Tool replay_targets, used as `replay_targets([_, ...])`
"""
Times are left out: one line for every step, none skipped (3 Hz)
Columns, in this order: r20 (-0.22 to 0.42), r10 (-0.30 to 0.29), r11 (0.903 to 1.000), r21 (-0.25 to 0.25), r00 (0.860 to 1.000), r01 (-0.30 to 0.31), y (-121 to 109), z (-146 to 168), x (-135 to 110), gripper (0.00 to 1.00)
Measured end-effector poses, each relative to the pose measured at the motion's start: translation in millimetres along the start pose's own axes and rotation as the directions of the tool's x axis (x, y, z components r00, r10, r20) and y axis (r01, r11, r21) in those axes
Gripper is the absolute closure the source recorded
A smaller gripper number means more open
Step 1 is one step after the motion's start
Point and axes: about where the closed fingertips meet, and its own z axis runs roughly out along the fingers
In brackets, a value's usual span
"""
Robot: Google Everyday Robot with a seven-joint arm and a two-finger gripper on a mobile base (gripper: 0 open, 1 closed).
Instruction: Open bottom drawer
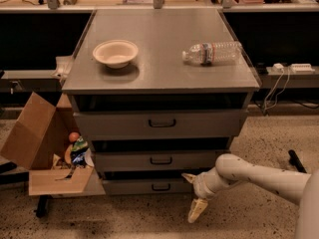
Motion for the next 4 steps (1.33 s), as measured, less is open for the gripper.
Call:
replay_targets([-0.028, -0.031, 0.999, 0.029, 0.999, 0.032, -11.8, 24.2, 32.8, 0.0])
replay_targets([-0.032, -0.038, 0.9983, 0.042, 0.999, 0.039, -22.6, 54.6, 67.6, 0.0])
replay_targets([-0.043, -0.033, 0.998, 0.053, 0.999, 0.035, -35.8, 76.9, 91.8, 0.0])
replay_targets([-0.058, -0.043, 0.9956, 0.081, 0.997, 0.048, -54.5, 88.1, 106.4, 0.0])
